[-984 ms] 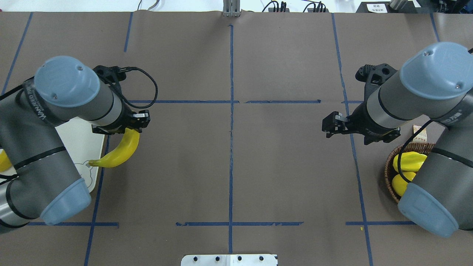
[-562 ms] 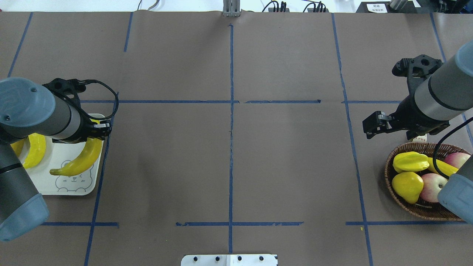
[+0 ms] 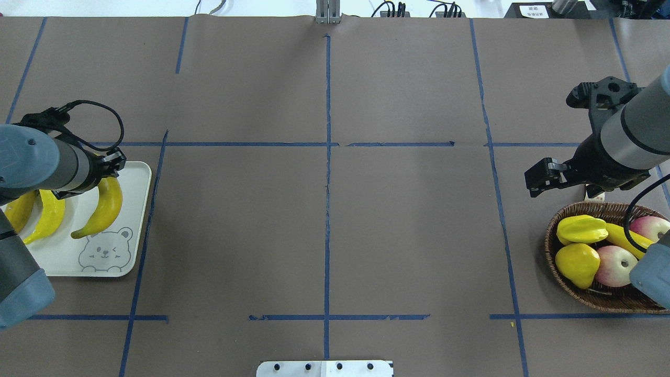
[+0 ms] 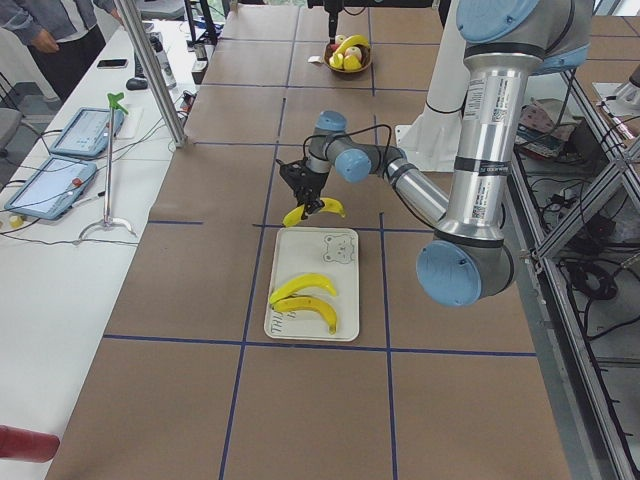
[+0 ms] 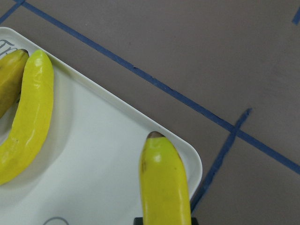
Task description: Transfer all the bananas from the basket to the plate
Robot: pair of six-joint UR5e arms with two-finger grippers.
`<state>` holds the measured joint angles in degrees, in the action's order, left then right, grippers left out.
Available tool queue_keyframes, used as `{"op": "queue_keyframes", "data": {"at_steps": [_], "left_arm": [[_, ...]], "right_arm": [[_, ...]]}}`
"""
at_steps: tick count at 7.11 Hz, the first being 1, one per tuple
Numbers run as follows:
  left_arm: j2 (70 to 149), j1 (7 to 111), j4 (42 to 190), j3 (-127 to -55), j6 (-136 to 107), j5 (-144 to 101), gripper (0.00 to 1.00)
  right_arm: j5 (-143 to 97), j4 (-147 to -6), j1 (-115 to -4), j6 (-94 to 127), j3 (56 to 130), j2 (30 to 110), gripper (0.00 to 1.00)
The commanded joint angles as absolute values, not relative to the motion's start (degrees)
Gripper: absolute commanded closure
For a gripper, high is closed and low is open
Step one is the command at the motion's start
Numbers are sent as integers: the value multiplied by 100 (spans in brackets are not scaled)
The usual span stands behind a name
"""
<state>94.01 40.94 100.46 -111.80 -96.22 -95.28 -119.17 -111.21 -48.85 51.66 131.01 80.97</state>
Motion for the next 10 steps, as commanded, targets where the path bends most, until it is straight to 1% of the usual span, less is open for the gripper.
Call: {"op": "queue_keyframes", "data": {"at_steps": [1, 4, 5, 6, 7, 8, 10], "left_arm": [[8783, 4271, 11351, -10496, -9030, -9536, 97], [8806, 4509, 11923, -9776, -9499, -9527, 97], [8841, 4526, 12031, -9652, -9544, -9519, 95], [8850, 4639, 12050, -9642, -9945, -9527, 87], [8851, 4632, 12050, -9624, -10001, -9545, 38], [8851, 4641, 12050, -9607, -9741, -9545, 0], [8851, 4806, 12050, -9720, -9091, -9937, 0]], "right_arm": [[-11918, -11118, -4887, 5194, 13104, 8086, 0], [-11927, -11127, -4878, 5212, 13104, 8051, 0], [-11927, -11118, -4878, 5221, 13122, 8042, 0], [-11935, -11118, -4878, 5221, 13174, 8042, 0], [-11944, -11127, -4878, 5221, 13201, 8042, 0], [-11944, -11118, -4878, 5229, 13201, 8042, 0], [-11944, -11127, -4878, 5229, 13201, 8042, 0]]}}
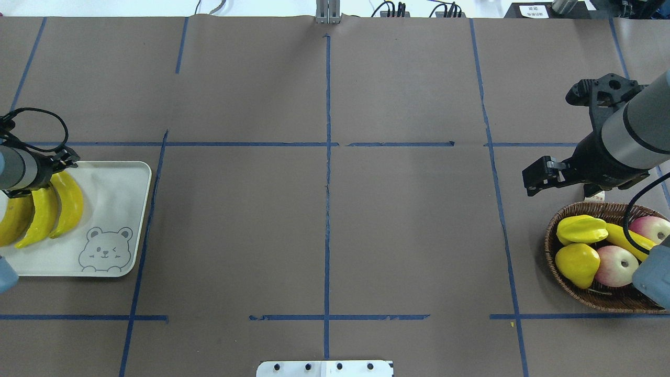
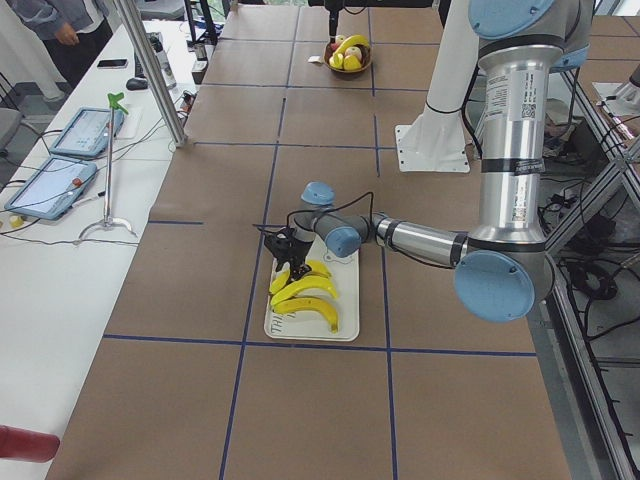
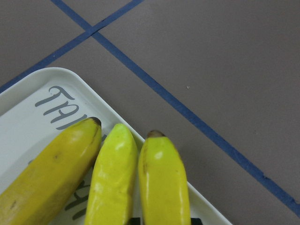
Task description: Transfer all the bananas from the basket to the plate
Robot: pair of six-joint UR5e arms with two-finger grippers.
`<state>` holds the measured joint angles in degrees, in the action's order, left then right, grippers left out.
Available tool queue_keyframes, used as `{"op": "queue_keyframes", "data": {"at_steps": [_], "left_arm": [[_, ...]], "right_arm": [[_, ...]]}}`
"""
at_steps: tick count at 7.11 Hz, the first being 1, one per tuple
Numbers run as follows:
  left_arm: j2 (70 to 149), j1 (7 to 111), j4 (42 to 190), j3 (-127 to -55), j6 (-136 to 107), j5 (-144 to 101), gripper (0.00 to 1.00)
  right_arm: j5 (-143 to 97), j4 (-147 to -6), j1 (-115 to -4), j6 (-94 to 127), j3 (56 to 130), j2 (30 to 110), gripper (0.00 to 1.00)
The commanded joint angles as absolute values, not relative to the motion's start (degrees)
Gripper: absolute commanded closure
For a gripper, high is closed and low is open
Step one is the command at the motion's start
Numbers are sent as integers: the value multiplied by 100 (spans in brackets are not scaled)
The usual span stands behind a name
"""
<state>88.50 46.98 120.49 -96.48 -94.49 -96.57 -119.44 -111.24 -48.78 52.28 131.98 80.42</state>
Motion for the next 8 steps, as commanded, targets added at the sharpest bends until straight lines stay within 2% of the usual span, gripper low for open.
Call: {"op": "queue_keyframes", "data": {"at_steps": [1, 2, 4, 6, 8], "left_arm": [[8859, 5277, 12006, -9755, -8757, -10915, 0], [8868, 5700, 11971, -9982, -8415, -11760, 0], [8868, 5783, 11264, -10884, -7301, -12155, 0], [8955, 5739, 9274, -12080, -5310, -12155, 0], [9647, 5670, 8483, -12173, -4484, -12443, 0]], "right_arm": [[-11936, -11127, -4878, 5229, 13201, 8042, 0], [-11944, -11118, -4887, 5229, 13201, 8042, 0], [-12005, -11127, -5053, 5055, 13201, 8120, 0], [-12058, -11118, -5368, 4180, 13402, 8706, 0], [-12330, -11118, -5878, 3081, 13649, 9541, 0]]}}
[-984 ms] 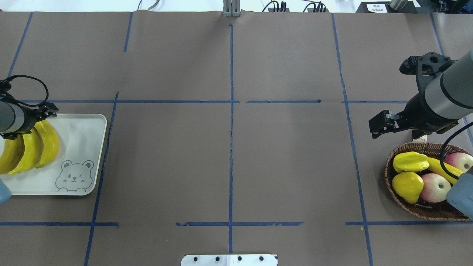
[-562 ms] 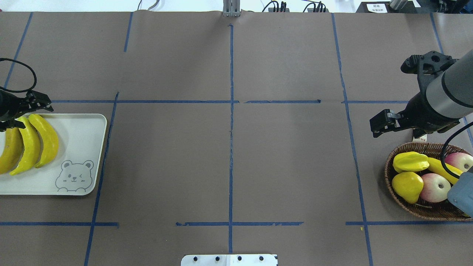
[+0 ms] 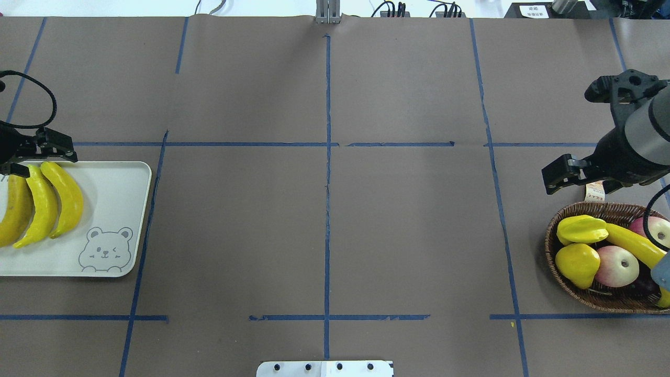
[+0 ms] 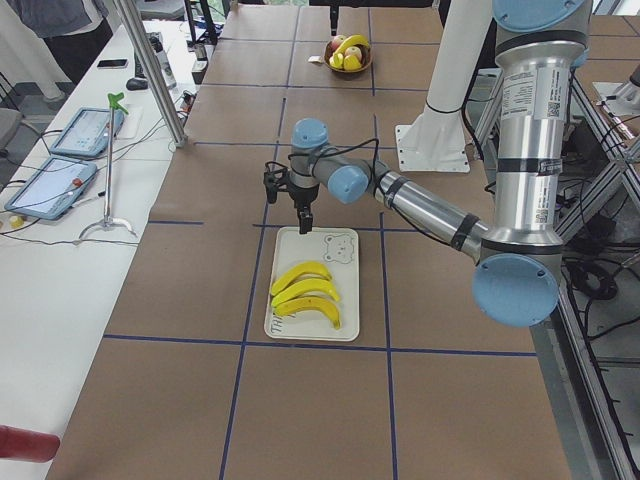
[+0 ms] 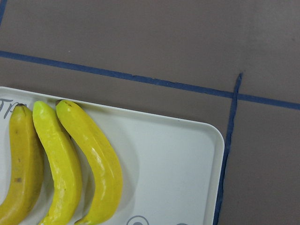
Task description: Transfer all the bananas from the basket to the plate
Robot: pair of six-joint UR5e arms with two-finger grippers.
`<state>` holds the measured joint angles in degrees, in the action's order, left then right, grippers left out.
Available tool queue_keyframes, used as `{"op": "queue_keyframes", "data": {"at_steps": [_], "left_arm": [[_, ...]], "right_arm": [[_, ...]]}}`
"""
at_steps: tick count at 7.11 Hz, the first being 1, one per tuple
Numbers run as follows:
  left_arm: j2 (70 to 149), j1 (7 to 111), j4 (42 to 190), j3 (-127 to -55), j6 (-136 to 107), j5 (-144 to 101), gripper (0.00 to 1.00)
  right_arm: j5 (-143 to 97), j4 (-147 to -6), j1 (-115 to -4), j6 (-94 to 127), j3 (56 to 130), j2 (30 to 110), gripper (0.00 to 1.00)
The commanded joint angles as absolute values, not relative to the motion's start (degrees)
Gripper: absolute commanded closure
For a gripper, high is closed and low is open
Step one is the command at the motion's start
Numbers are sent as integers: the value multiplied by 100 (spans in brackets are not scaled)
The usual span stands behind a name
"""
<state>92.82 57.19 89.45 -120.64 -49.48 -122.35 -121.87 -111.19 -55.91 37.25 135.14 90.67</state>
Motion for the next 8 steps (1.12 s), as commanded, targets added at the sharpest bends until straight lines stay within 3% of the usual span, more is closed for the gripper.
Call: {"op": "queue_keyframes", "data": {"at_steps": [1, 4, 6, 8], "left_arm": [[9937, 5373, 8464, -12155, -4561, -12985, 0], [10186, 4861, 8578, -12103, -5027, -12964, 0], [10239, 4746, 8569, -12103, -5054, -12744, 0], [10274, 4746, 8569, -12111, -5176, -12744, 0]], "right_arm": [[-12340, -11092, -5976, 2876, 13719, 9797, 0], [-12322, -9026, -6003, 2935, 13415, 11097, 0], [-12366, -6362, -6012, 3258, 12241, 11810, 0], [-12533, -4927, -6003, 3691, 11376, 11909, 0]]}}
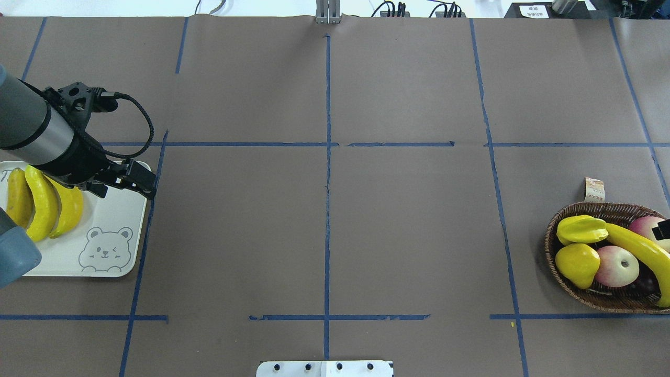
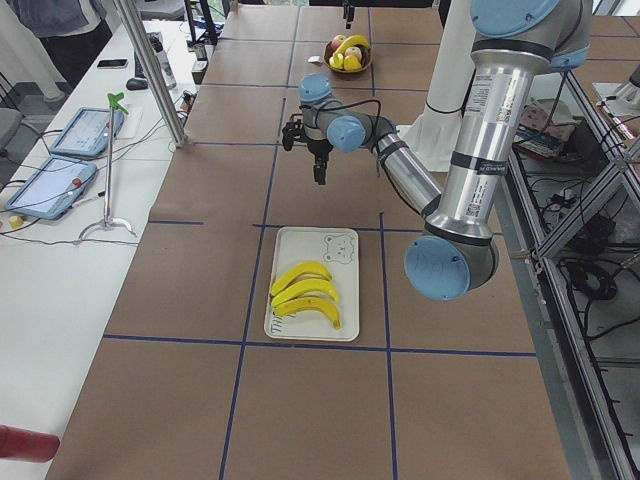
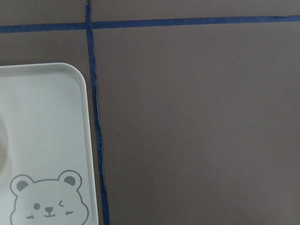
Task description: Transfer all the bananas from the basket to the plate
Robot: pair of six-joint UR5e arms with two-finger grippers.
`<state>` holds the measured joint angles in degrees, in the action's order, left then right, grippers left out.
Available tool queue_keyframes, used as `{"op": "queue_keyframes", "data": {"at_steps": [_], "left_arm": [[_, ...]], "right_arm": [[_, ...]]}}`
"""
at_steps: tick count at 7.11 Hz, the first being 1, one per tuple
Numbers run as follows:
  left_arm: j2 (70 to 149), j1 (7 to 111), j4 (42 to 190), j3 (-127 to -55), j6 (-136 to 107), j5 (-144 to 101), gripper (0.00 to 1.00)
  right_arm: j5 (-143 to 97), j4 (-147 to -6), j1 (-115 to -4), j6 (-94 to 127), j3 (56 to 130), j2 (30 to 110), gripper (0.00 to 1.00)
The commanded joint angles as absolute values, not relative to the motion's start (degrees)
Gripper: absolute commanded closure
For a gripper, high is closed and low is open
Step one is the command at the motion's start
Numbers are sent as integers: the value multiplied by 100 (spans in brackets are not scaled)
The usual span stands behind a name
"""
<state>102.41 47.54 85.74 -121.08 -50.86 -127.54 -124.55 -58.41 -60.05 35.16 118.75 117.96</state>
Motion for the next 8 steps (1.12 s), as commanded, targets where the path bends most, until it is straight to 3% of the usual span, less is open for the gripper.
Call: {"op": "queue_keyframes", "data": {"at_steps": [1, 5, 8], "left_arm": [[10283, 4746, 8578, -12129, -5212, -12735, 0], [10327, 4746, 8578, -12147, -5309, -12744, 0], [10345, 4720, 8569, -12111, -5309, -12735, 0]], "right_arm": [[-12542, -4913, -5994, 3674, 11364, 11987, 0], [-12463, -4957, -5240, 3445, 11180, 12094, 5], [-12244, -4957, -4984, 3445, 11066, 12068, 25]]}}
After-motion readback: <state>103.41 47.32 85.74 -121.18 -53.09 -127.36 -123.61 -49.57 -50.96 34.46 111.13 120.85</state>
